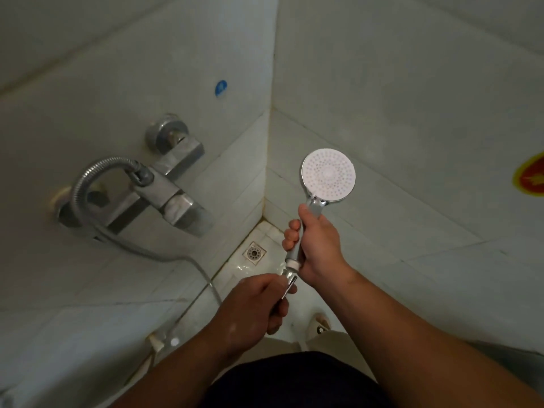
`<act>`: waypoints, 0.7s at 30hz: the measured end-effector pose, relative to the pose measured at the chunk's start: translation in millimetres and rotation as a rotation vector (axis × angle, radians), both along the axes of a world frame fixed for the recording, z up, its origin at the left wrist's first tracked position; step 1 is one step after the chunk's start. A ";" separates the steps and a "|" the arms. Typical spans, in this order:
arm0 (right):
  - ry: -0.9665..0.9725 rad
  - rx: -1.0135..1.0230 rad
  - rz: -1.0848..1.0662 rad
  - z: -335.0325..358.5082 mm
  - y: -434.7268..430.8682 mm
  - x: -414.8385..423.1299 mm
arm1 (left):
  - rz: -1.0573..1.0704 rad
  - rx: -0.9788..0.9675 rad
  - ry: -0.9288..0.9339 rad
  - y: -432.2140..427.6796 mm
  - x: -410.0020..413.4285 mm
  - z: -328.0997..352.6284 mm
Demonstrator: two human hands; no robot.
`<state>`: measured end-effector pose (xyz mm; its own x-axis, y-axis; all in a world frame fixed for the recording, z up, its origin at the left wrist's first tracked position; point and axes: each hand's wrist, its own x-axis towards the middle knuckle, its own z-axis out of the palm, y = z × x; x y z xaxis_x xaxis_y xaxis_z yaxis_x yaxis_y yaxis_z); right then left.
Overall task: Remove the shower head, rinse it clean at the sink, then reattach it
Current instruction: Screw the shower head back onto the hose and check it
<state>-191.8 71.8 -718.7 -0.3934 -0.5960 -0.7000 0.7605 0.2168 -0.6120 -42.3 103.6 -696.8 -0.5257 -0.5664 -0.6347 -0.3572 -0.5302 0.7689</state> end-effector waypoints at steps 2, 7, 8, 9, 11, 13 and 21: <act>0.015 -0.015 -0.007 1.7 -6.9 -1.3 | 0.018 0.030 -0.003 -9.3 -6.2 4.2; 0.057 -0.009 -0.015 1.7 -19.5 -14.3 | 0.112 0.142 0.002 -27.8 -23.3 8.5; 0.058 -0.007 -0.016 1.2 -20.7 -17.0 | 0.118 0.149 -0.002 -29.3 -26.8 9.3; 0.059 -0.008 -0.017 0.3 -22.2 -19.6 | 0.126 0.156 -0.003 -30.5 -30.4 9.8; 0.071 -0.011 -0.018 -1.6 -25.5 -24.0 | 0.164 0.179 0.007 -32.3 -37.3 10.2; 0.096 -0.016 -0.019 -3.2 -28.2 -27.4 | 0.205 0.192 0.021 -32.7 -42.4 9.7; 0.165 -0.055 -0.017 -0.6 -25.3 -33.6 | 0.247 0.080 -0.022 -24.4 -51.3 7.5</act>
